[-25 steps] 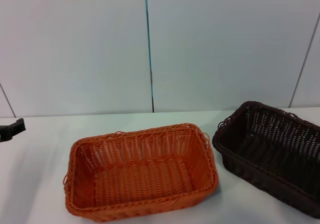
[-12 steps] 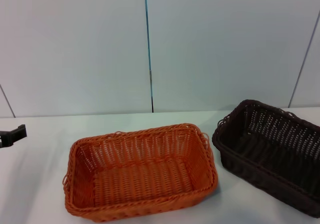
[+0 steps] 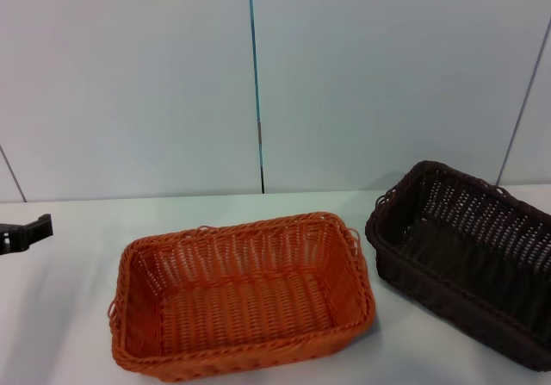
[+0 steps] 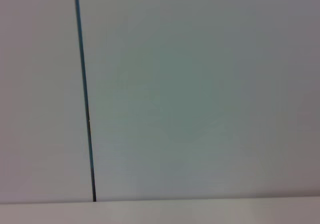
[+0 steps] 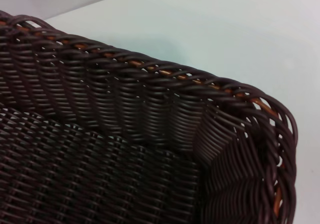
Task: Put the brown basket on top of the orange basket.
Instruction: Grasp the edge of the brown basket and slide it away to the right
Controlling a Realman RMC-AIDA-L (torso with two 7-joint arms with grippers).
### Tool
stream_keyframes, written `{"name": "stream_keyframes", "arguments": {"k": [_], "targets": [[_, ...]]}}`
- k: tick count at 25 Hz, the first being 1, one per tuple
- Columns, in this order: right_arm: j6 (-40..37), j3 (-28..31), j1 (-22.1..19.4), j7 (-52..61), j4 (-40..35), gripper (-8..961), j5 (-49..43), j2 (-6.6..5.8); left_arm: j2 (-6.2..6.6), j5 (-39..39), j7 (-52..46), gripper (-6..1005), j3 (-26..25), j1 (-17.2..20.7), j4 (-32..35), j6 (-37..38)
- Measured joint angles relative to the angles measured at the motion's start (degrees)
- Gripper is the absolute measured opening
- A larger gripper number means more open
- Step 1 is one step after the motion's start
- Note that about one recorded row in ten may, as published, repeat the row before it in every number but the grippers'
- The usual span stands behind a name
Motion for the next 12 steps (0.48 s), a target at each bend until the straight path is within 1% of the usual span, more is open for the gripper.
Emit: {"name": "stream_keyframes", "arguments": {"k": [2,5,11,12], "targets": [[-0.04,-0.03,-0.31,0.51,0.28,687,-0.09,0.05,0.01,0.01,-0.04,909,0.0,-0.1,-0.14,-0.18],[-0.14,-0.01,-0.57,0.79,0.67,654,-0.15,0.11,0.01,0.02,-0.08,909,0.02,-0.24,-0.37,-0.21],[1.08,-0.7,-2.61,1.76,3.53,588,-1.71,0.27,-0.13,0.02,-0.08,908,-0.19,-0.8,-0.51,-0.75],[1.15,-0.87,-2.76,1.78,3.69,547,-1.88,0.27,-0.14,0.02,-0.08,908,-0.31,-0.86,-0.52,-0.95]]}}
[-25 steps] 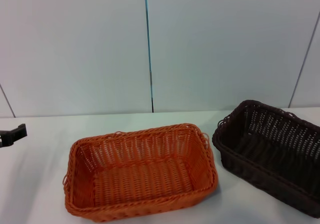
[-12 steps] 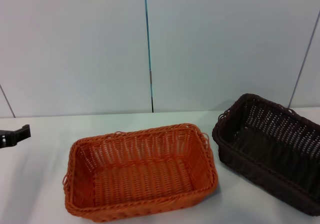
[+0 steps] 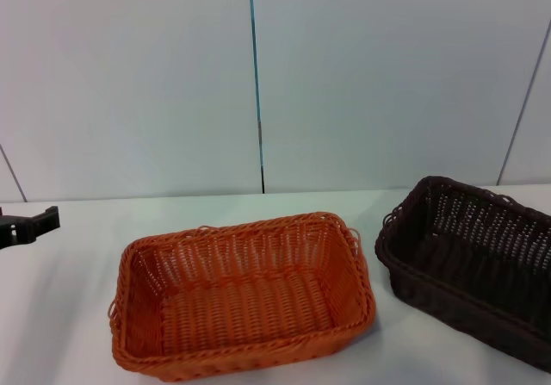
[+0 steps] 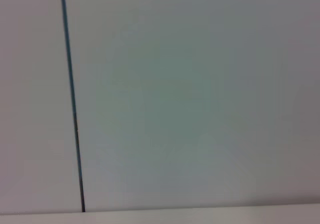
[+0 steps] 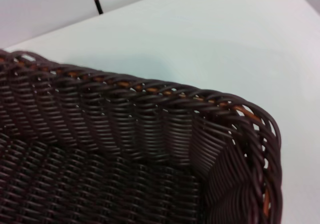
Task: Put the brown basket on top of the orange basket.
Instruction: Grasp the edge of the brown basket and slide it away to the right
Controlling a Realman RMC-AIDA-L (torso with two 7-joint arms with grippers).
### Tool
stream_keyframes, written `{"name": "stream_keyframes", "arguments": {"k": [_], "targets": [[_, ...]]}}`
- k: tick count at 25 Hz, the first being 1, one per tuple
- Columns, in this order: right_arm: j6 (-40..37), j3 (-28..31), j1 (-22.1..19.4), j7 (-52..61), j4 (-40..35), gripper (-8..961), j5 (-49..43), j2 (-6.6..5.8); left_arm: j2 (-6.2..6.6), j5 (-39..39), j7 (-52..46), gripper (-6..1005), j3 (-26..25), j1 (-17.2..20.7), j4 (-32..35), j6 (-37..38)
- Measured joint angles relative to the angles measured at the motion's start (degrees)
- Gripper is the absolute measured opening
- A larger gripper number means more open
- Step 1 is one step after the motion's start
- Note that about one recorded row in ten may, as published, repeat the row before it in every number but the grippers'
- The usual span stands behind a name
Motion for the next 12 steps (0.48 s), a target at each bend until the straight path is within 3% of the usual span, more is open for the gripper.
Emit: {"name": "stream_keyframes", "arguments": {"k": [4,12], "targets": [[0.16,-0.74,0.03,0.52,-0.03,382,-2.02,0.0,-0.01,-0.01,0.0,908,-0.1,-0.3,0.07,-0.05],[0.53,-1.75,-0.09,1.95,-0.4,214,-3.42,-0.07,0.19,1.46,-0.04,908,-0.12,-1.42,1.27,-0.18]]}}
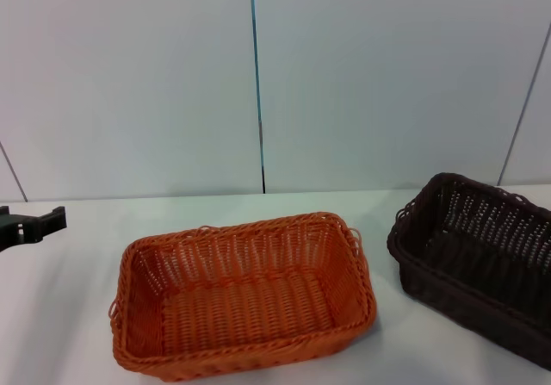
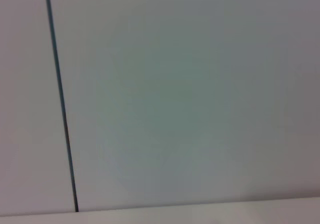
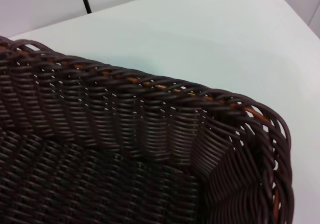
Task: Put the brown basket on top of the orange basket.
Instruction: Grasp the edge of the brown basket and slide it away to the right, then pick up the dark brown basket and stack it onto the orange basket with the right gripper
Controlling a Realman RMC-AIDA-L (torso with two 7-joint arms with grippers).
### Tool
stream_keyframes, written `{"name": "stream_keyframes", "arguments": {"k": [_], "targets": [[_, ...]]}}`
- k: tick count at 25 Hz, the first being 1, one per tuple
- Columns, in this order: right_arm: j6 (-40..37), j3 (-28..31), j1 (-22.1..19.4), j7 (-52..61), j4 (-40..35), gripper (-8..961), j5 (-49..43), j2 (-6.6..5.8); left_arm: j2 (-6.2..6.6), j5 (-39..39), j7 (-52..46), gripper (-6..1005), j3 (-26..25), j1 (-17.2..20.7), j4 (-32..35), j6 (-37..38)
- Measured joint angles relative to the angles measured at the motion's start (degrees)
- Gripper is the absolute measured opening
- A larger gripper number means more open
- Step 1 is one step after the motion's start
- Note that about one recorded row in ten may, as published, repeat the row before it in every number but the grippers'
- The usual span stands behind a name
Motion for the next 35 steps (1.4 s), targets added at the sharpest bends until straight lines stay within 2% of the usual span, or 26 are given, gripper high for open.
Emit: {"name": "stream_keyframes", "arguments": {"k": [11,20,31,35], "targets": [[-0.29,-0.69,0.01,-0.89,-1.75,190,-2.04,-0.29,-0.08,1.03,-0.01,908,0.01,-0.07,0.16,-0.05],[-4.21,0.23,0.69,-2.99,-1.06,189,-3.23,-0.41,-0.35,1.26,-0.01,908,0.41,-0.18,0.16,0.1],[-9.28,4.76,1.85,-4.87,4.44,188,-8.34,-0.63,-0.98,1.41,0.11,908,0.09,-0.2,0.16,0.14],[-12.08,7.38,4.59,-7.53,5.77,178,-9.44,-0.99,-1.03,1.45,0.17,908,0.02,-0.2,0.16,0.18]]}}
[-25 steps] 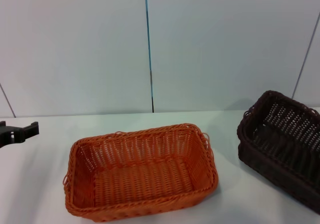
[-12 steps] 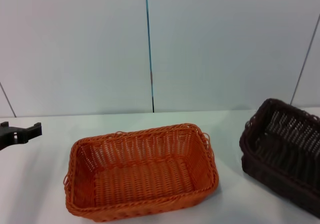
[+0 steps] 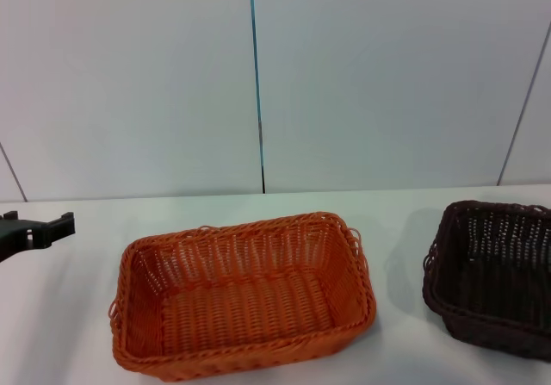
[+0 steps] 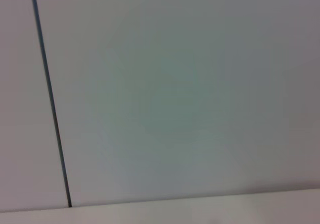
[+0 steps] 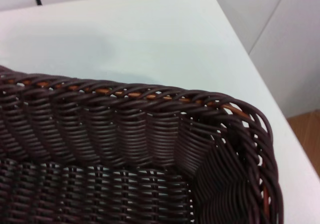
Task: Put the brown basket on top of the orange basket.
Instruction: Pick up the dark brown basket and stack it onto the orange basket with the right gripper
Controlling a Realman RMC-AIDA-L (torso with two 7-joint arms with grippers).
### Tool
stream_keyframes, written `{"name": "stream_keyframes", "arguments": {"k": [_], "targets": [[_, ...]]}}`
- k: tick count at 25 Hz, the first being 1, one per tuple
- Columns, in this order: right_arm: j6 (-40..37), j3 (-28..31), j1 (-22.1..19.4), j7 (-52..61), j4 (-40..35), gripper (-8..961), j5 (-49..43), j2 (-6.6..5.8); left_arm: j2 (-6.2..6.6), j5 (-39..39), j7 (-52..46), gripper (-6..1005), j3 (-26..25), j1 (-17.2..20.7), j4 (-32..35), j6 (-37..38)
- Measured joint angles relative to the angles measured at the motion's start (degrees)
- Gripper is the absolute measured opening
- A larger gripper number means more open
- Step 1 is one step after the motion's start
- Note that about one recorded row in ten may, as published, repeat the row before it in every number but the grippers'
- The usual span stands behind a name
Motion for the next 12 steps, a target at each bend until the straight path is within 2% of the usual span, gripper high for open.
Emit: {"name": "stream_keyframes", "arguments": {"k": [7,12], "targets": [[-7.34,1.97,5.79,-1.38,2.37,153,-2.86,-0.77,-0.11,0.0,0.19,908,-0.02,0.49,0.64,2.45],[-15.42,4.4,9.65,-3.66,7.05,141,-4.07,-2.14,-0.9,-0.4,0.22,908,-1.9,1.6,0.97,3.74]]}}
